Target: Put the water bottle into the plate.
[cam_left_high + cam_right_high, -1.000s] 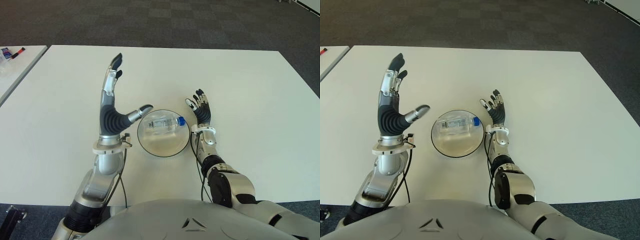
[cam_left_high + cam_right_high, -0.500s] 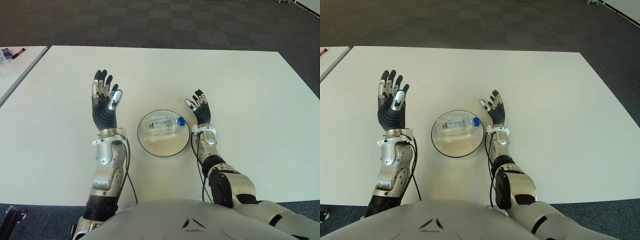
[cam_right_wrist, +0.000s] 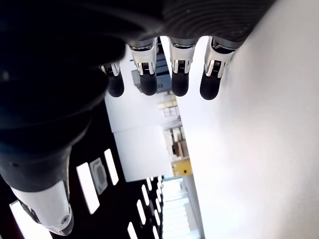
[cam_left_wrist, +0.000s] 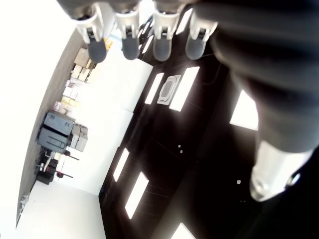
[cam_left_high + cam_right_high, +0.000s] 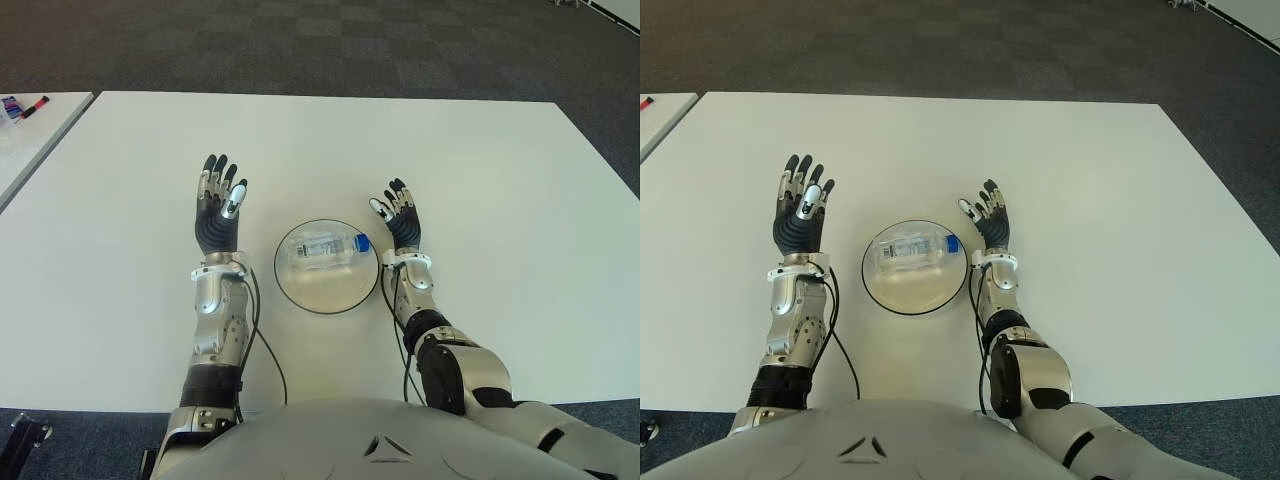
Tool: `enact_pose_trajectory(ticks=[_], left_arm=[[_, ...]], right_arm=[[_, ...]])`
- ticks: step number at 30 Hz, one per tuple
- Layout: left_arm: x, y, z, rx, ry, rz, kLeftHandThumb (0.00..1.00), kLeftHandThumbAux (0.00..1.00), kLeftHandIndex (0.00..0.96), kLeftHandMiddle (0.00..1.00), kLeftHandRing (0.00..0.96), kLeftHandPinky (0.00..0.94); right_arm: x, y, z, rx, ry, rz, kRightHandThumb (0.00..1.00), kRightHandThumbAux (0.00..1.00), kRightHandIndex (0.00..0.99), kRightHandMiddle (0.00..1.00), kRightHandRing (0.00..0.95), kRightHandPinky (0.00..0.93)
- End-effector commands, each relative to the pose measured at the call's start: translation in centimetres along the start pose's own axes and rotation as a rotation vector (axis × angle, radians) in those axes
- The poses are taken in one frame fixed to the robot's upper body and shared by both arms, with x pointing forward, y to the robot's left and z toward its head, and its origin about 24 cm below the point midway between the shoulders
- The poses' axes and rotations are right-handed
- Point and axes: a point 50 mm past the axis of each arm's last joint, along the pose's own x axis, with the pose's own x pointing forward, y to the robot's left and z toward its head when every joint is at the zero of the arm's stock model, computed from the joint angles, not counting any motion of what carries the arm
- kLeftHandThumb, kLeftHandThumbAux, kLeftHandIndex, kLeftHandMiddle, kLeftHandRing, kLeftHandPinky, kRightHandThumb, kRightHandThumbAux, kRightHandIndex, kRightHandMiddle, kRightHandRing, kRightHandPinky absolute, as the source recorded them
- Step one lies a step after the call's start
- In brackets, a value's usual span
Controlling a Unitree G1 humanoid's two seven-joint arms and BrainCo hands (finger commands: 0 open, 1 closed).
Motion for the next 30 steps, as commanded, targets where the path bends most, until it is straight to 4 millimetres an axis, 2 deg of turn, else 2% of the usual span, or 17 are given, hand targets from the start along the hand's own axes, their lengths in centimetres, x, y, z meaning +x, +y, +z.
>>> enact_pose_trajectory(ticks=[1, 4, 14, 30], left_arm=[[0.4, 0.3, -0.8, 0.039, 0.025, 0.013, 0.000, 0.747, 0.084, 0.101, 0.095, 0.151], [0.6, 0.5, -1.5, 0.121, 0.049, 0.030, 0.000, 0.746, 0.108, 0.128, 0.120, 0.157], [0.6, 1.1, -3.7, 0.225, 0.190, 0.106, 0.000, 0.765, 0.131, 0.161, 0.144, 0.154], [0.2, 1.5, -5.2, 0.314, 0.336, 0.193, 0.000, 0.834, 0.171, 0.210, 0.193, 0.205]], right_arm=[[-2.0, -0.9, -3.1, 0.017, 0.166, -0.048, 0.130, 0.738, 0.085, 0.076, 0.071, 0.119], [-2.0, -0.9, -3.1, 0.018, 0.166, -0.049, 0.134, 0.739, 0.088, 0.078, 0.073, 0.121], [-2.0, -0.9, -3.0, 0.014, 0.155, -0.043, 0.121, 0.746, 0.089, 0.077, 0.072, 0.117], [-2.0, -1.0, -2.9, 0.005, 0.141, -0.043, 0.088, 0.742, 0.084, 0.073, 0.070, 0.117]])
